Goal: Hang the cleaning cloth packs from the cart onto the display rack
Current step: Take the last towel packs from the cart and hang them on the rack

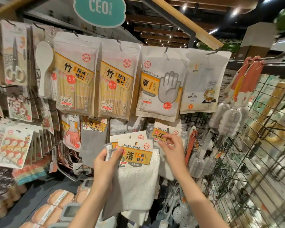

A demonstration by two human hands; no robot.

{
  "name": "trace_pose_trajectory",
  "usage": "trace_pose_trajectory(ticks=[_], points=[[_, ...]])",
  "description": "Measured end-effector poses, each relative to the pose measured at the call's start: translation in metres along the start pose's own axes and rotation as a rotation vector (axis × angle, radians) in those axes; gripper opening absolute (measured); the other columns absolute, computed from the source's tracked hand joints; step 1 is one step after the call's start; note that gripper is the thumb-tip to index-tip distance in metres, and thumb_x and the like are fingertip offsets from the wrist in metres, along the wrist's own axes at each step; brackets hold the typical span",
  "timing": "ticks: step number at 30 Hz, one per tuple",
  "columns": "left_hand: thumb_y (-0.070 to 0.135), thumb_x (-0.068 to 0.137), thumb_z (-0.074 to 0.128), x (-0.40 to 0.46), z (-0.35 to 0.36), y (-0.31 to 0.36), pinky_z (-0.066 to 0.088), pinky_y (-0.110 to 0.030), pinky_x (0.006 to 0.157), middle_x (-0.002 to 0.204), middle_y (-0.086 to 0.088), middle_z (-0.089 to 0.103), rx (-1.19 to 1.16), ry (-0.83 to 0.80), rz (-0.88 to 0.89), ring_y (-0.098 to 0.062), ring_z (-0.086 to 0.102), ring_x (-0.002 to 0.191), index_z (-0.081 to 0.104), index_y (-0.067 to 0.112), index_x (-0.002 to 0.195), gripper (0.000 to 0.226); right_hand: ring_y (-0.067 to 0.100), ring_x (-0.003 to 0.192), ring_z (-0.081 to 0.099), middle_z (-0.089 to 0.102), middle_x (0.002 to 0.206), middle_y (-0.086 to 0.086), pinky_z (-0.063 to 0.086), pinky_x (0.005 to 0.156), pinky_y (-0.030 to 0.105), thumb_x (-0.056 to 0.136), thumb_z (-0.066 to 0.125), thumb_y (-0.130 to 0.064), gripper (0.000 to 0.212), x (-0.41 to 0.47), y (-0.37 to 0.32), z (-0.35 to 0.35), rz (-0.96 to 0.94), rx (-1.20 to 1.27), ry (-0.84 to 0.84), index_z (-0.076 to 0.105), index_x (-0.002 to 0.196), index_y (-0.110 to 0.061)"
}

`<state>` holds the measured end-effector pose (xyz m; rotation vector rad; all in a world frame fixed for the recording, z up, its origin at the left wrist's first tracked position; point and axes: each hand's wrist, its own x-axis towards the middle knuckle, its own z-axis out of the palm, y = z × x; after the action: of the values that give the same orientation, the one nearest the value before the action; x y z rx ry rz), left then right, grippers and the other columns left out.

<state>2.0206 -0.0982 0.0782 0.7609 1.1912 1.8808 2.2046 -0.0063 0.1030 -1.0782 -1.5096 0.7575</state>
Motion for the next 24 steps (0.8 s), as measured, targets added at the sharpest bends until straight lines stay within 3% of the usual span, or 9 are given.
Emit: trace_pose_trajectory(ticks=[4,10,14,18,21,24], points=[[0.016,0.082,0.071,-0.001,0.005,0.0,0.051,-0.015,0.056,0.083,-0.005,0.076,-0.037,0.004,0.014,-0.013,0.072,0.072,0.07,0.009,0.093,0.013,0.005,0.092,0.054,0.058,0.101,-0.005,0.047,0.077,0.012,0.08,0.071,-0.015,0.026,-0.016,-0.005,0.007,0.035,0.077,-0.2,0.06,0.101,-0.025],[0.014,0.081,0.074,-0.001,0.004,-0.006,0.052,-0.018,0.058,0.083,-0.006,0.076,-0.048,0.07,0.008,-0.017,0.073,0.076,0.069,0.012,0.091,0.012,0.009,0.089,0.052,0.058,0.097,-0.001,0.044,0.076,0.016,0.072,0.079,-0.01,0.036,-0.02,-0.003,0.006,0.09,0.039,-0.241,0.051,0.095,-0.014],[0.016,0.082,0.072,-0.003,0.005,-0.008,0.051,-0.027,0.065,0.084,-0.006,0.076,-0.032,0.07,0.003,-0.02,0.073,0.078,0.068,0.011,0.093,0.013,0.018,0.096,0.066,0.068,0.104,0.006,0.054,0.081,0.028,0.077,0.074,-0.007,0.031,-0.021,-0.001,0.004,0.169,0.16,-0.283,0.048,0.094,-0.008],[0.026,0.085,0.069,-0.005,0.006,-0.011,0.05,-0.019,0.059,0.081,-0.001,0.076,-0.001,0.089,0.022,-0.011,0.072,0.073,0.069,0.014,0.089,0.013,0.02,0.089,0.07,0.07,0.104,0.008,0.057,0.08,0.04,0.078,0.072,-0.003,0.032,-0.021,0.0,0.005,0.196,0.263,-0.251,0.046,0.094,-0.01],[0.032,0.085,0.067,-0.005,0.006,-0.014,0.051,-0.029,0.068,0.082,0.0,0.076,0.025,0.078,0.01,-0.014,0.072,0.077,0.069,0.015,0.087,0.018,0.022,0.094,0.068,0.07,0.104,0.008,0.053,0.087,0.046,0.076,0.074,-0.003,0.033,-0.018,0.002,0.005,0.176,0.242,-0.21,0.048,0.095,-0.01],[0.037,0.08,0.069,-0.005,0.004,-0.015,0.051,-0.033,0.069,0.085,-0.003,0.076,0.006,0.045,0.004,-0.018,0.072,0.079,0.07,0.015,0.088,0.024,0.019,0.094,0.068,0.07,0.098,0.004,0.052,0.088,0.042,0.074,0.076,-0.005,0.035,-0.014,0.006,-0.001,0.169,0.222,-0.135,0.054,0.098,-0.015]])
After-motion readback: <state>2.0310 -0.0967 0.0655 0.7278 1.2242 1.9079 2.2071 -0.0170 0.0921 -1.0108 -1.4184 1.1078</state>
